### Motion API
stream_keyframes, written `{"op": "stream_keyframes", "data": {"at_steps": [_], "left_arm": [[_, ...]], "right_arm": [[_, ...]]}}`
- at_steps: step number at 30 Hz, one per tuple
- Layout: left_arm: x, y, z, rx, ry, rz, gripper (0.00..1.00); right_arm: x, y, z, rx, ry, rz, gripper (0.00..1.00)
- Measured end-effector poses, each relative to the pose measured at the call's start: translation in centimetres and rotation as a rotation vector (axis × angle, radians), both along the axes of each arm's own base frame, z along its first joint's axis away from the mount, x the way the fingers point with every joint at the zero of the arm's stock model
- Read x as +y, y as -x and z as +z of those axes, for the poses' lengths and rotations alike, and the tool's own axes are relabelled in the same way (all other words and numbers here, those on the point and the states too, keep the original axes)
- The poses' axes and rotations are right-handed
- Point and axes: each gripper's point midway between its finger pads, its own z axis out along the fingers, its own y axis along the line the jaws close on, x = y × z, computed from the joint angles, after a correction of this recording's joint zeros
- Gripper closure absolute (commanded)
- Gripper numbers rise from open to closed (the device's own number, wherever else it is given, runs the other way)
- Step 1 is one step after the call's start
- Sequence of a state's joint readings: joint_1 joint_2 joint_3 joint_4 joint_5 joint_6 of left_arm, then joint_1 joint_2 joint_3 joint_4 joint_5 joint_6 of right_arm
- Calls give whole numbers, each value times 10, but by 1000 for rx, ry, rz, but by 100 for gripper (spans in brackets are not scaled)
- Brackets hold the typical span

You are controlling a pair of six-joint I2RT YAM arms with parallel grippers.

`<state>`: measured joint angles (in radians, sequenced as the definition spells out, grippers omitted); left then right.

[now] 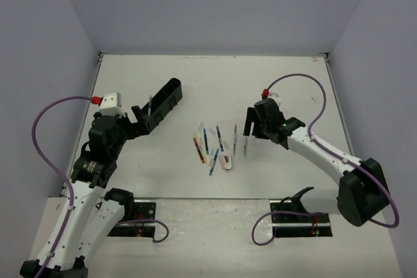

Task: Sort the stationery into containers
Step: Pick up the pen from the center of the board.

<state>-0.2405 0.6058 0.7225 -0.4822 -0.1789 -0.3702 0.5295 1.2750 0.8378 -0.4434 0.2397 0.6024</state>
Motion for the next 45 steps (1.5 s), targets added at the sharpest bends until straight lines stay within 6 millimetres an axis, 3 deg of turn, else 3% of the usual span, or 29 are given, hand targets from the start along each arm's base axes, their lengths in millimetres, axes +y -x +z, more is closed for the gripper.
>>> {"op": "stream_keyframes", "data": {"at_steps": [5, 20, 34, 41, 45], "left_arm": [[-10, 0, -6, 22, -5, -38, 0], [-17, 1, -7, 27, -7, -63, 0], [-17, 1, -6, 25, -7, -64, 0], [-17, 1, -6, 24, -6, -66, 0], [-19, 2, -6, 24, -6, -72, 0]], "right_arm": [[4, 3, -30, 129, 40, 26, 55], [19, 7, -63, 261, 36, 75, 67], [23, 5, -77, 305, 61, 85, 71], [29, 3, -87, 334, 76, 101, 78], [31, 1, -88, 338, 82, 99, 89]]}}
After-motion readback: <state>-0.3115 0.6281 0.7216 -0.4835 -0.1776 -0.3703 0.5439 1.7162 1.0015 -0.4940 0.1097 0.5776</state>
